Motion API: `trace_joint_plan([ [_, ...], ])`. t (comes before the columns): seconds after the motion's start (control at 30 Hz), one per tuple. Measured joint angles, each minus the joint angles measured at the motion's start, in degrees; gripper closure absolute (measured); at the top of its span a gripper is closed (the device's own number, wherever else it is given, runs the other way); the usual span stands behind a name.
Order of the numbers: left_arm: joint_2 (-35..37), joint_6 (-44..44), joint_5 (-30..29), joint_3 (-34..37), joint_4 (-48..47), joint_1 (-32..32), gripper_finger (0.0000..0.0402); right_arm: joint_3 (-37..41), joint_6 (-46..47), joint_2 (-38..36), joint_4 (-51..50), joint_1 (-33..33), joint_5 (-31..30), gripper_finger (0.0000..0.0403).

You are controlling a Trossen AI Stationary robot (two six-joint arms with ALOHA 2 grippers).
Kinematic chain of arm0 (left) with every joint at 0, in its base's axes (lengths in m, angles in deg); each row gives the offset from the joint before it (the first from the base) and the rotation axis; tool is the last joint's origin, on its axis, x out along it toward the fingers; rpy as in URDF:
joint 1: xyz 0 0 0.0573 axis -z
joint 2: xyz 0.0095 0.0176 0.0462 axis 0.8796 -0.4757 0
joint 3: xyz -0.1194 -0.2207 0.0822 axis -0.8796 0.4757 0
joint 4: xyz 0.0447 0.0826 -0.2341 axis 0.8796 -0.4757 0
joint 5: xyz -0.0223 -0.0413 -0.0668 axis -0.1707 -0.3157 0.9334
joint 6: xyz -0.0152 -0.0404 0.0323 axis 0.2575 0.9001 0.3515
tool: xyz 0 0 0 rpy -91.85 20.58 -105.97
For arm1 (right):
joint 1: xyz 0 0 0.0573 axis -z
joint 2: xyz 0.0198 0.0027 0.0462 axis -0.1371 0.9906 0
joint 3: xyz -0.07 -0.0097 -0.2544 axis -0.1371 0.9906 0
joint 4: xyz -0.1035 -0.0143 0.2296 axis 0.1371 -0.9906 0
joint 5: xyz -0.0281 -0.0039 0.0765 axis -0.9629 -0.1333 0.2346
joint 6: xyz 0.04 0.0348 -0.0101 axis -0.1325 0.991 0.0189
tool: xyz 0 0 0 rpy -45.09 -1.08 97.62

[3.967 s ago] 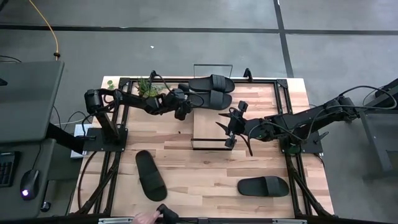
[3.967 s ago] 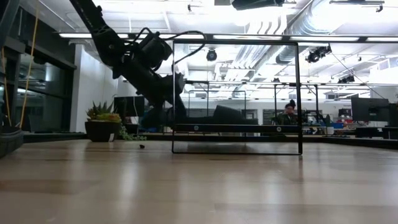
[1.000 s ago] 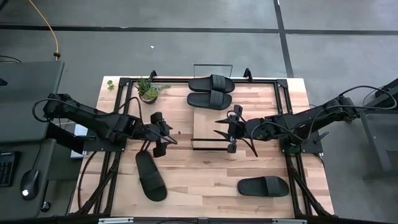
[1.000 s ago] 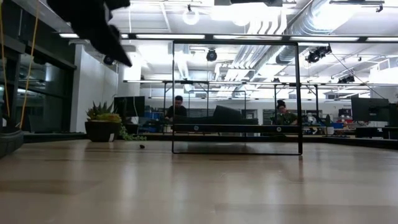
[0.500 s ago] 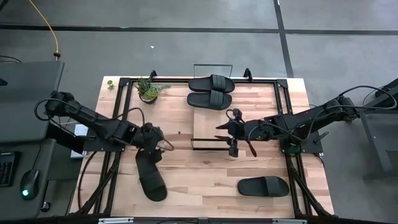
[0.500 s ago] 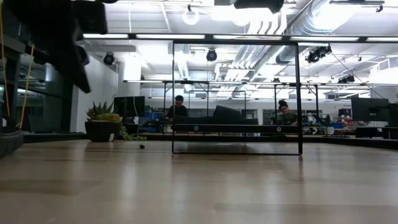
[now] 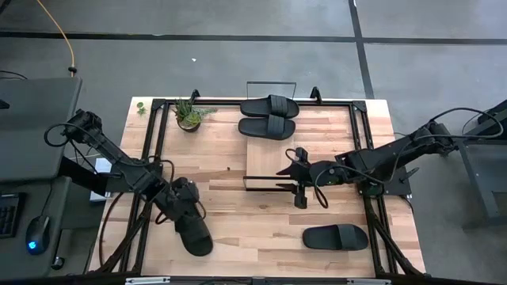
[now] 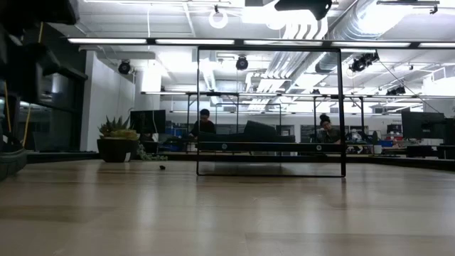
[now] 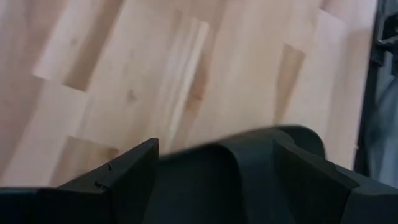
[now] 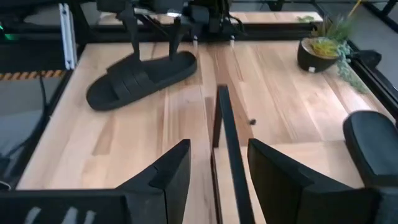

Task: Pick and place slides into the shelf
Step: Put the left black slide on the shelf

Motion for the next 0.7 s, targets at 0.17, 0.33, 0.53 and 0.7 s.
trace_joint_plan([
  [0.17,-1.84,1.92,0.1,0.02,1.78,3.16,0.0108,0.0,-0.03,0.24,0.52,-0.04,0.8,0.0251],
  [0.33,-4.99,3.66,1.52,0.02,2.15,3.82,0.0108,0.02,-2.94,0.24,1.23,0.11,0.93,0.0251],
  [0.53,-7.66,4.13,3.9,0.02,2.46,3.8,0.0108,-0.01,-4.75,0.24,3.57,0.11,1.02,0.0251],
  [0.7,-8.74,4.98,5.13,0.02,5.39,3.8,0.0108,-0.01,-6.68,0.24,4.71,0.11,1.02,0.0251],
])
